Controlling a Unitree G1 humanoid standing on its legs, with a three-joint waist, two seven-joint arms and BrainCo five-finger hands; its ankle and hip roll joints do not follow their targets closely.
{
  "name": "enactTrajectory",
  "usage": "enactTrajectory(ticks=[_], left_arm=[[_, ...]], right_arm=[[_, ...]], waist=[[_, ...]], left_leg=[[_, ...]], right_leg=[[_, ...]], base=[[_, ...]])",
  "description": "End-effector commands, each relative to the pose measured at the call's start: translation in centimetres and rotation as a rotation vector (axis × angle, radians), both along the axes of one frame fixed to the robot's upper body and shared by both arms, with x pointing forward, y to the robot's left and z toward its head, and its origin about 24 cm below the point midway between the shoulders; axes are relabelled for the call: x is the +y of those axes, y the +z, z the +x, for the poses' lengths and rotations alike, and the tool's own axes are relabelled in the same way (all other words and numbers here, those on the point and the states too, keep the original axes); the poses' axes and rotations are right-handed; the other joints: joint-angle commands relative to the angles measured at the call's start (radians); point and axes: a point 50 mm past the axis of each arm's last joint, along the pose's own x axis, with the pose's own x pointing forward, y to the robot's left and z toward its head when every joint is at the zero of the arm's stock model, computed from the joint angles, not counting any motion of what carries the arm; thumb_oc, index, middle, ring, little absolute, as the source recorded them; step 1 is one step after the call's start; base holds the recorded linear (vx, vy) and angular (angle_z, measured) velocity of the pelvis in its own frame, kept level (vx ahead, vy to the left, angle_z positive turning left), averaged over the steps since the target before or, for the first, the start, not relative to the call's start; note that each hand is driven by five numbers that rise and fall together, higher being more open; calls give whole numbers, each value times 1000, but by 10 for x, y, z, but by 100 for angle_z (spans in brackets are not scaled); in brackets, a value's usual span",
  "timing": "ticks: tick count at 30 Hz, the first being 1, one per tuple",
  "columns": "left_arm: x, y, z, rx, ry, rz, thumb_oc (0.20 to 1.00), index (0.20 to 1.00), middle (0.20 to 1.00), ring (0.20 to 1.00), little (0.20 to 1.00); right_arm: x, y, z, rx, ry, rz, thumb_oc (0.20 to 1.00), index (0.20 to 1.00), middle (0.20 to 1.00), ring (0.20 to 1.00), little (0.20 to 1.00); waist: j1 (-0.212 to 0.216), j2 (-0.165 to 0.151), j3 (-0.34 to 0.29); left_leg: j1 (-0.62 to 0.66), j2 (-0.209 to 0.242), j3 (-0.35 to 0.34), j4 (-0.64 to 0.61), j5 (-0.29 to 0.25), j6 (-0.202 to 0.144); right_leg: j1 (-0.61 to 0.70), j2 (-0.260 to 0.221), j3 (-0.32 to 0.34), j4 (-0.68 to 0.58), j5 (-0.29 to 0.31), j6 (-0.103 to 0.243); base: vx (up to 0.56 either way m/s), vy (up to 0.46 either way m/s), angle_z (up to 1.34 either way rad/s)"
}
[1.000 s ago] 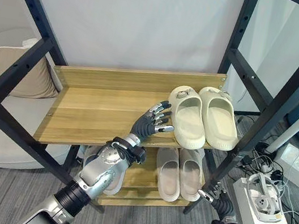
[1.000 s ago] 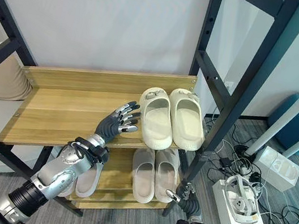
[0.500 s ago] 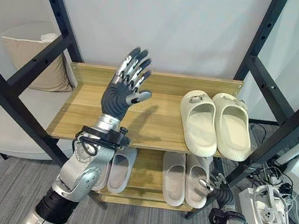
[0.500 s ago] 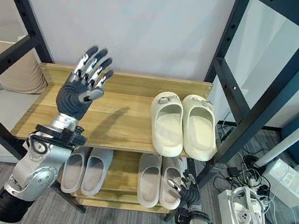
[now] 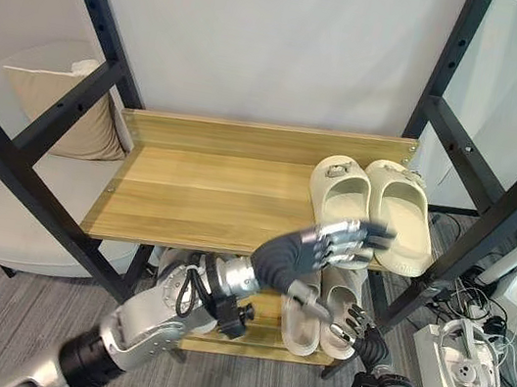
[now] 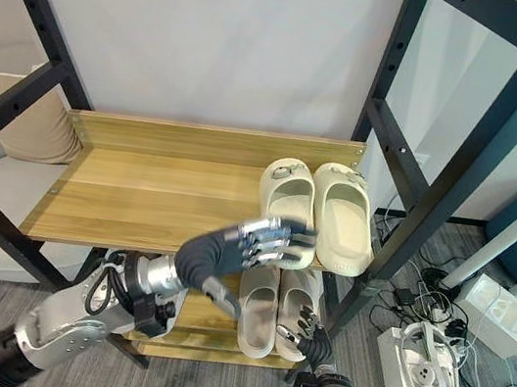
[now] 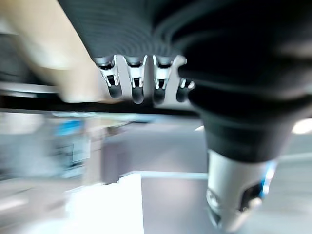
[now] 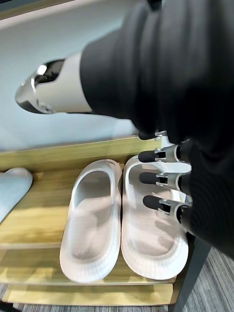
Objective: Arrange the slippers neatly on the shoe rack.
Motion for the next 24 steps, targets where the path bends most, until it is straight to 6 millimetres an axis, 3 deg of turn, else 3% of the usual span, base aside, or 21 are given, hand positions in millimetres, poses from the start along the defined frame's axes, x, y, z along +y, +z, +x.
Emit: enactTrajectory(ticks=[1, 5, 6, 7, 9, 13, 14, 17, 19, 20, 24], left_arm=[[3, -2, 6, -93, -12, 66, 1000, 1000, 1000, 1000, 1000], [25, -59, 6, 15, 89, 285, 1000, 1000, 1000, 1000, 1000], [43, -91, 3, 58, 167, 424, 1000, 1000, 1000, 1000, 1000], [42, -92, 3, 57, 167, 424, 1000, 1000, 1000, 1000, 1000], [66, -131, -2, 128, 360, 546, 1000, 1000, 1000, 1000, 1000], [75, -152, -5, 205, 510, 561, 1000, 1000, 1000, 1000, 1000], [83, -168, -6, 307, 699, 526, 1000, 1000, 1000, 1000, 1000], [84, -174, -5, 356, 779, 496, 1000, 1000, 1000, 1000, 1000], [91, -178, -5, 402, 883, 456, 1000, 1000, 1000, 1000, 1000], [90, -178, -3, 422, 897, 432, 1000, 1000, 1000, 1000, 1000], [102, -185, -4, 473, 1000, 428, 1000, 1000, 1000, 1000, 1000]], right_arm=[[17, 25, 27, -160, 77, 30, 1000, 1000, 1000, 1000, 1000], [15, 27, 25, -161, 94, 33, 1000, 1000, 1000, 1000, 1000], [12, 28, 23, -160, 85, 36, 1000, 1000, 1000, 1000, 1000], [12, 28, 23, -159, 86, 35, 1000, 1000, 1000, 1000, 1000], [9, 29, 19, -165, 59, 44, 1000, 1000, 1000, 1000, 1000], [8, 29, 17, -165, 35, 46, 1000, 1000, 1000, 1000, 1000], [7, 28, 16, -165, -3, 44, 1000, 1000, 1000, 1000, 1000], [8, 28, 18, -167, -19, 42, 1000, 1000, 1000, 1000, 1000], [6, 30, -1, -168, -11, 65, 1000, 1000, 1000, 1000, 1000], [-2, 6, -15, -53, -16, -9, 1000, 1000, 1000, 1000, 1000], [-10, -6, -21, 13, -9, -91, 1000, 1000, 1000, 1000, 1000]], waist=[[13, -29, 34], [9, -31, 39], [7, -33, 40], [6, -32, 39], [8, -36, 39], [6, -37, 38], [12, -43, 37], [14, -45, 37], [5, -48, 39], [2, -51, 40], [10, -61, 35]], left_leg=[[34, -6, -16, 2, -94, 12], [39, -7, -12, 2, -98, 15], [41, -6, -10, 2, -100, 17], [41, -6, -10, 2, -100, 17], [44, -6, -10, 2, -101, 18], [43, -6, -12, 2, -99, 19], [41, -6, -18, 2, -94, 20], [42, -7, -22, 2, -92, 20], [44, -7, -18, 2, -93, 20], [44, -6, -15, 2, -92, 20], [45, -6, -22, 2, -92, 23]], right_leg=[[34, 6, -22, 1, -86, 16], [35, 7, -16, 1, -85, 15], [34, 8, -13, 1, -85, 14], [35, 8, -13, 1, -85, 14], [35, 8, -11, 1, -85, 11], [35, 9, -14, 1, -85, 9], [36, 10, -19, 1, -85, 5], [38, 9, -22, 1, -85, 3], [38, 9, -21, 1, -84, 3], [37, 9, -19, 1, -83, 3], [43, 9, -20, 1, -87, 0]], base=[[0, 0, 0], [0, 0, 0], [0, 0, 0], [0, 0, 0], [0, 0, 0], [-3, -2, 1], [-13, -8, 3], [-2, 1, 3], [-19, 8, 5], [-35, 1, 6], [-10, -7, -1]])
